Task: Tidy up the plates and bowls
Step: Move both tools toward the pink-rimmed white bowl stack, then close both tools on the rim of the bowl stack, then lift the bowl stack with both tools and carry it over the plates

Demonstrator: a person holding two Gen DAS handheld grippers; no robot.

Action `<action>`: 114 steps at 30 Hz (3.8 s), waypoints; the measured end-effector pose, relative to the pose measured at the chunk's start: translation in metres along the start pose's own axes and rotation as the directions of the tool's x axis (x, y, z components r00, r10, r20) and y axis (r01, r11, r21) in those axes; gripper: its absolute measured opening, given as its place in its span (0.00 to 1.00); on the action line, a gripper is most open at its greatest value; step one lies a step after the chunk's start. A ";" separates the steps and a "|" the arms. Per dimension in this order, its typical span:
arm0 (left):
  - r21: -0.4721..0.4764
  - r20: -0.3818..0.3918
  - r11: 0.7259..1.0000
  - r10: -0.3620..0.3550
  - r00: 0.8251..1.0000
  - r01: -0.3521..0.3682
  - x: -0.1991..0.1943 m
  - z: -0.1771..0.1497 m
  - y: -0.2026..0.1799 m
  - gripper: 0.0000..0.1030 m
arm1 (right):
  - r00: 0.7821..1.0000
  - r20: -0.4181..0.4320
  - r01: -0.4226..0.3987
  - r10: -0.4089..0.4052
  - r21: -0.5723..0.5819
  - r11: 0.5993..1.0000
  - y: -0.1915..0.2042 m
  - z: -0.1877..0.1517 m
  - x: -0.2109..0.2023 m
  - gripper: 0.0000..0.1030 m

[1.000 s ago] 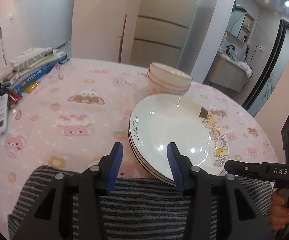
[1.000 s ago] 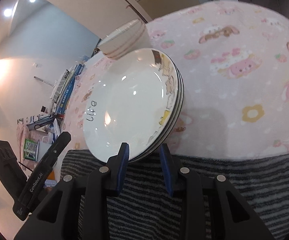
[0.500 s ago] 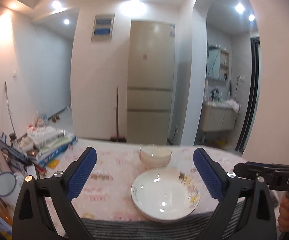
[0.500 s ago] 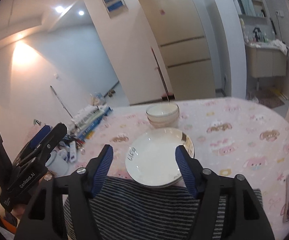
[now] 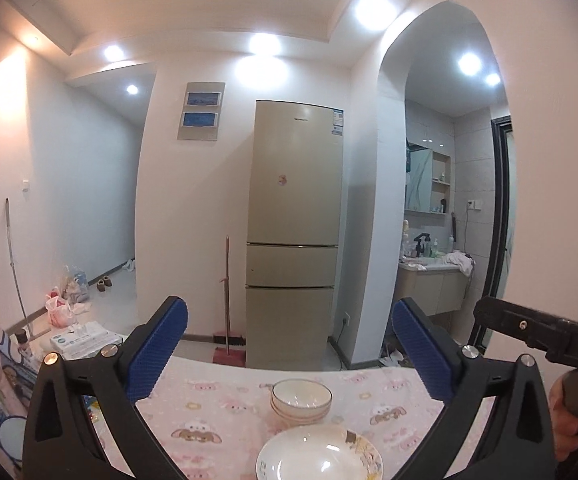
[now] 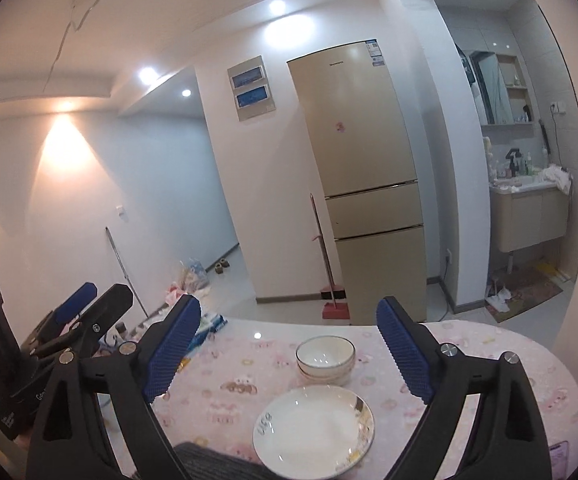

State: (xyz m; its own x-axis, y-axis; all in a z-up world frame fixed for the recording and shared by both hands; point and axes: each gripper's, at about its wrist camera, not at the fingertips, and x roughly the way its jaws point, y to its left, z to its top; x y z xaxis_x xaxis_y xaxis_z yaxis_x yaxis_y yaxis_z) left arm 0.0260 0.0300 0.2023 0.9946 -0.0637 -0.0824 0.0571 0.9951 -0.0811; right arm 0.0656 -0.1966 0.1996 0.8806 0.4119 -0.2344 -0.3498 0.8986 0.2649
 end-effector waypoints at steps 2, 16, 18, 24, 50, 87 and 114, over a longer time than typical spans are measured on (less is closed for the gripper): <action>0.002 0.002 1.000 0.018 1.000 -0.018 0.020 0.002 0.000 0.99 | 1.000 -0.022 -0.007 0.008 0.043 0.999 -0.010 0.004 0.027 0.89; -0.048 -0.139 0.999 -0.003 0.990 -0.003 0.160 -0.004 0.010 0.99 | 0.988 -0.151 0.066 -0.039 0.177 0.982 -0.086 0.000 0.193 0.89; -0.054 -0.178 0.999 -0.005 0.984 -0.005 0.181 -0.024 0.015 0.99 | 0.981 -0.187 0.079 -0.044 0.184 0.980 -0.101 -0.015 0.212 0.89; -0.093 -0.382 0.994 0.014 0.924 -0.054 0.245 -0.086 0.031 0.99 | 0.917 -0.383 0.197 -0.112 0.191 0.962 -0.136 -0.064 0.278 0.89; -0.268 -0.812 0.961 -0.183 0.555 -0.075 0.345 -0.233 0.048 0.45 | 0.754 -0.607 0.090 0.251 0.474 0.876 -0.179 -0.188 0.381 0.58; -0.567 -0.749 0.815 -0.451 0.486 -0.119 0.348 -0.260 0.075 0.40 | 0.693 -0.586 0.116 0.421 0.666 0.737 -0.193 -0.213 0.395 0.51; -0.478 -0.685 0.878 -0.362 0.632 -0.016 0.306 -0.163 0.053 0.37 | 0.754 -0.500 -0.046 0.425 0.606 0.794 -0.142 -0.138 0.345 0.51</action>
State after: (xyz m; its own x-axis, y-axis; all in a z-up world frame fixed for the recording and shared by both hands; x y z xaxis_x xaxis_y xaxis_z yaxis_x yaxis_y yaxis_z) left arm 0.3194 0.0512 0.0112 0.5486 -0.4523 -0.7032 -0.0073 0.8385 -0.5449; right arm 0.3748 -0.1614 -0.0481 0.3555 0.7686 -0.5319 -0.1243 0.6029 0.7881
